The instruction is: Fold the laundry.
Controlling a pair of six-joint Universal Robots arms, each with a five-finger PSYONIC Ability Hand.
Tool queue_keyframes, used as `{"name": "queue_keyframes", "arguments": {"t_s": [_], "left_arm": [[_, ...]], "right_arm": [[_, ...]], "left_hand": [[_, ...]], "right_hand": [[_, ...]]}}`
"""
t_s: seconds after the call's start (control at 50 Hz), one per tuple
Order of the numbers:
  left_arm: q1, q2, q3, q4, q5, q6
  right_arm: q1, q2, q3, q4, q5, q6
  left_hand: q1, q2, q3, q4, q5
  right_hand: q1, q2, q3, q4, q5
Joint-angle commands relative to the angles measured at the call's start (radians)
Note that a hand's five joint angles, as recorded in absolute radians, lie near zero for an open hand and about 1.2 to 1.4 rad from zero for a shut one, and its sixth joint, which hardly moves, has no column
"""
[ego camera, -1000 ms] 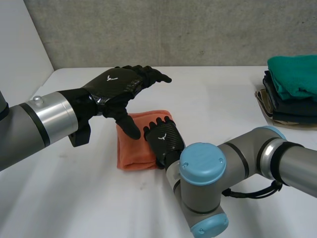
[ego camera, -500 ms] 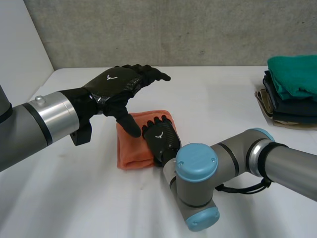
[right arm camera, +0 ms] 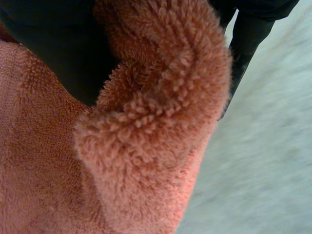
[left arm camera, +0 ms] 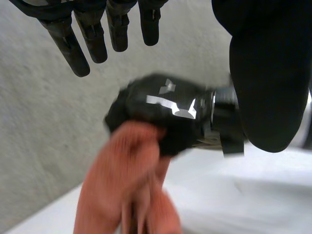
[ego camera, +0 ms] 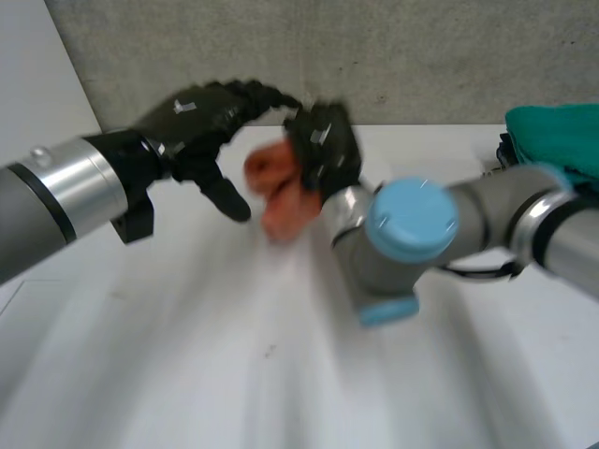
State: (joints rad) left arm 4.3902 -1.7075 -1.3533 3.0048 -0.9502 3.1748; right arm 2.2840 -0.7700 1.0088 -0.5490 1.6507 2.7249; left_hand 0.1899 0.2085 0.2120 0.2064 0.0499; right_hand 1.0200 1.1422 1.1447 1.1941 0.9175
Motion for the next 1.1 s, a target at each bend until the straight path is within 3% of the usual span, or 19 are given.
{"name": "queue_keyframes", "arguments": {"t_s": [0.02, 0.16, 0.24, 0.46, 0.58, 0.64, 0.72, 0.74, 0.78, 0.8, 0.86, 0.98, 1.1], "left_arm": [[0.022, 0.042, 0.063, 0.042, -0.054, -0.087], [0.015, 0.045, 0.069, 0.075, -0.056, -0.142], [0.003, 0.039, 0.046, 0.083, -0.058, -0.141], [-0.047, -0.001, -0.035, 0.128, -0.064, -0.118], [-0.061, -0.021, -0.061, 0.135, -0.067, -0.095], [-0.063, -0.024, -0.063, 0.135, -0.067, -0.088], [-0.064, -0.021, -0.052, 0.129, -0.065, -0.081], [-0.064, -0.02, -0.05, 0.128, -0.065, -0.079], [-0.067, -0.018, -0.044, 0.125, -0.065, -0.079], [-0.069, -0.011, -0.038, 0.122, -0.065, -0.079], [-0.07, 0.0, -0.03, 0.114, -0.067, -0.079], [-0.075, 0.035, -0.027, 0.092, -0.07, -0.087], [-0.084, 0.069, -0.049, 0.091, -0.07, -0.095]], "right_arm": [[-0.164, -0.092, -0.136, -0.005, 0.001, 0.004], [-0.385, -0.176, -0.104, -0.107, -0.028, 0.065], [-0.53, -0.186, -0.039, -0.198, -0.1, 0.125], [-0.866, 0.021, 0.063, -0.4, -0.416, 0.311], [-0.971, 0.179, 0.071, -0.401, -0.616, 0.28], [-0.998, 0.184, 0.086, -0.375, -0.655, 0.243], [-0.999, 0.129, 0.106, -0.341, -0.658, 0.255], [-0.994, 0.114, 0.109, -0.335, -0.655, 0.266], [-0.985, 0.083, 0.114, -0.319, -0.647, 0.291], [-0.976, 0.048, 0.119, -0.3, -0.625, 0.318], [-0.972, -0.003, 0.122, -0.252, -0.595, 0.351], [-0.989, -0.146, 0.125, 0.013, -0.568, 0.394], [-1.018, -0.235, 0.117, 0.396, -0.458, 0.196]], "left_hand": [[-0.015, -0.034, -0.038, -0.032, -0.05], [-0.015, -0.034, -0.038, -0.032, -0.05], [-0.015, -0.034, -0.038, -0.032, -0.05], [-0.015, -0.034, -0.038, -0.032, -0.05], [-0.015, -0.034, -0.038, -0.032, -0.05], [-0.015, -0.034, -0.038, -0.032, -0.05], [-0.015, -0.034, -0.038, -0.032, -0.05], [-0.015, -0.034, -0.038, -0.032, -0.05], [-0.015, -0.034, -0.038, -0.032, -0.05], [-0.015, -0.034, -0.038, -0.032, -0.05], [-0.015, -0.034, -0.038, -0.032, -0.05], [-0.015, -0.034, -0.038, -0.032, -0.05], [-0.015, -0.034, -0.038, -0.032, -0.05]], "right_hand": [[0.376, 0.254, 0.252, 0.202, 0.304], [0.376, 0.254, 0.252, 0.202, 0.304], [0.376, 0.254, 0.252, 0.202, 0.304], [0.376, 0.254, 0.252, 0.202, 0.304], [0.376, 0.254, 0.252, 0.202, 0.304], [0.376, 0.254, 0.252, 0.202, 0.304], [0.376, 0.254, 0.252, 0.202, 0.304], [0.28, 0.158, 0.155, 0.106, 0.208], [-0.541, -0.664, -0.666, -0.716, -0.614], [-0.845, -0.968, -0.97, -1.02, -0.918], [-0.845, -0.968, -0.97, -1.02, -0.918], [-0.845, -0.968, -0.97, -1.02, -0.918], [-0.845, -0.968, -0.97, -1.02, -0.918]]}}
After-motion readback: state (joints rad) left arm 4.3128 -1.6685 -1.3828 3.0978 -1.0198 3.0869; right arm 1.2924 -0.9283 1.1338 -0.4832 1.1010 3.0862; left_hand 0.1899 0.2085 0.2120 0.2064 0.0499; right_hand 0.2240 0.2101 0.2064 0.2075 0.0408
